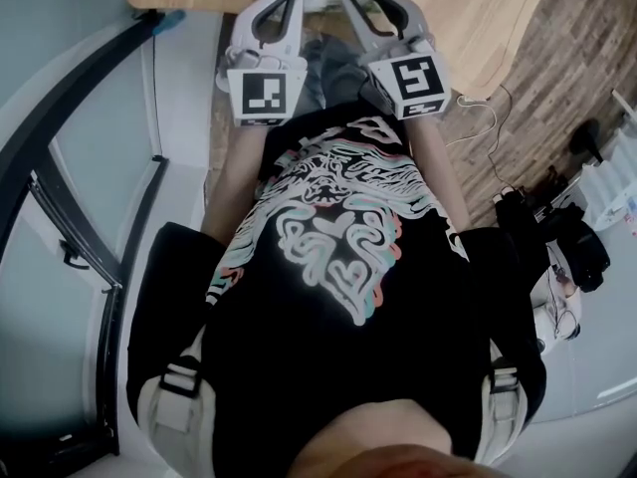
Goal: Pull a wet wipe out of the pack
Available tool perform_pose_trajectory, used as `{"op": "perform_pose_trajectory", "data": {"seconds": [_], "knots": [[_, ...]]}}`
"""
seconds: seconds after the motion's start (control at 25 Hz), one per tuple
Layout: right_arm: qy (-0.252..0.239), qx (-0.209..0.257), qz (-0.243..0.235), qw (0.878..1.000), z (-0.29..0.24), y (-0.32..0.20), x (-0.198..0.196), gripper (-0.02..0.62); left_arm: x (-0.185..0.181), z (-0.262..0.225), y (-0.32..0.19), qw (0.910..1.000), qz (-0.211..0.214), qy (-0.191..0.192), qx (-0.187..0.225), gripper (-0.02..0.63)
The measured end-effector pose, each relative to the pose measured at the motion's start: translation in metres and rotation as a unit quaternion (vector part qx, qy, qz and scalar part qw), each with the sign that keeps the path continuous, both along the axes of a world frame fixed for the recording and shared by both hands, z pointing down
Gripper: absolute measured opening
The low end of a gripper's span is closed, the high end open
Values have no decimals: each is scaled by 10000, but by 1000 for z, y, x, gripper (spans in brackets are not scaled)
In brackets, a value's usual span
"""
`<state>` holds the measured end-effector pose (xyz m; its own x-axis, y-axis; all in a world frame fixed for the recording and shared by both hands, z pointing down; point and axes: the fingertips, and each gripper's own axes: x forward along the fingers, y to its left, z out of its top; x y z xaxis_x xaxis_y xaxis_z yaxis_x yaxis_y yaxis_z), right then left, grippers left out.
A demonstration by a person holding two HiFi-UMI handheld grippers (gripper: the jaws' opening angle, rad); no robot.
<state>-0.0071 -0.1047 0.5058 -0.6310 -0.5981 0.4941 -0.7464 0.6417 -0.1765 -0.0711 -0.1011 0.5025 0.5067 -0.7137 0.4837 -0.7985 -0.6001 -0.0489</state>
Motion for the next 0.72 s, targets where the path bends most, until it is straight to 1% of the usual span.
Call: {"op": "perform_pose_trajectory", "data": {"seconds": [0.2,0.52,0.72], "knots": [[-14,-34,-51,10000,2,-4,-5,126,-1,4,0,10000,-22,23,-36,-9],[13,-70,-151,9999,5,-11,-13,127,-1,6,-3,10000,38,-62,-40,-9],[-24,-227,-161,9996,6,-13,-14,126,0,8,-4,10000,-20,9,-59,-9]]}}
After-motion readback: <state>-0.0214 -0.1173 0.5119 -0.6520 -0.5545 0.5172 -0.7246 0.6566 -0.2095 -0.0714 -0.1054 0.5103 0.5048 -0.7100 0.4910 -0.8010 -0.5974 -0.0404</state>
